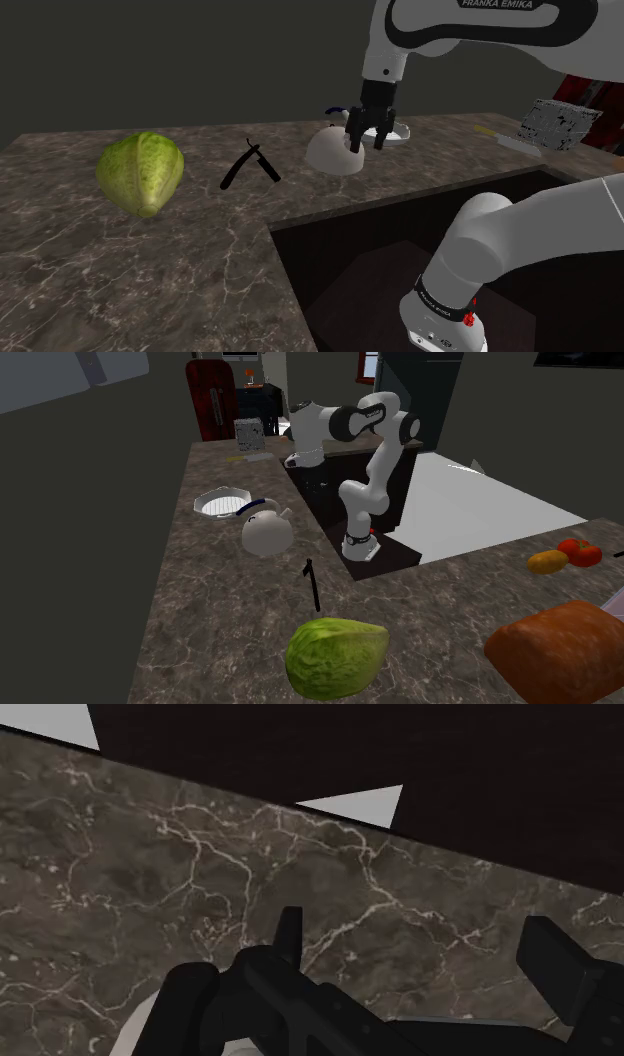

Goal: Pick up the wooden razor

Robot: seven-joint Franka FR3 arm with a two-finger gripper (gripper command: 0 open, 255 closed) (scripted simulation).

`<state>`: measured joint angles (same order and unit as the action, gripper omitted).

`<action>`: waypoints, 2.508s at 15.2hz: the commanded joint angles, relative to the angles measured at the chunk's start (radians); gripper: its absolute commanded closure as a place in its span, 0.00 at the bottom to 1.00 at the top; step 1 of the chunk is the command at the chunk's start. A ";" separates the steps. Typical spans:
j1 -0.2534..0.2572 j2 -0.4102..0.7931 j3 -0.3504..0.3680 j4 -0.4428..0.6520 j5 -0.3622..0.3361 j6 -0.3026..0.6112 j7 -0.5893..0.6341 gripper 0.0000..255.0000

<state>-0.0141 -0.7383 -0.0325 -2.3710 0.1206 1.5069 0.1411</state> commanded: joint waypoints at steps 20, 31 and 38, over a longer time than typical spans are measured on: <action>0.171 0.418 0.095 0.203 0.227 0.540 -0.139 0.00; 0.202 0.513 0.116 0.192 0.281 0.702 -0.204 0.00; 0.202 0.513 0.117 0.193 0.280 0.701 -0.202 1.00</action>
<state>0.1881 -0.2257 0.0846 -2.1765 0.4006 2.2091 -0.0609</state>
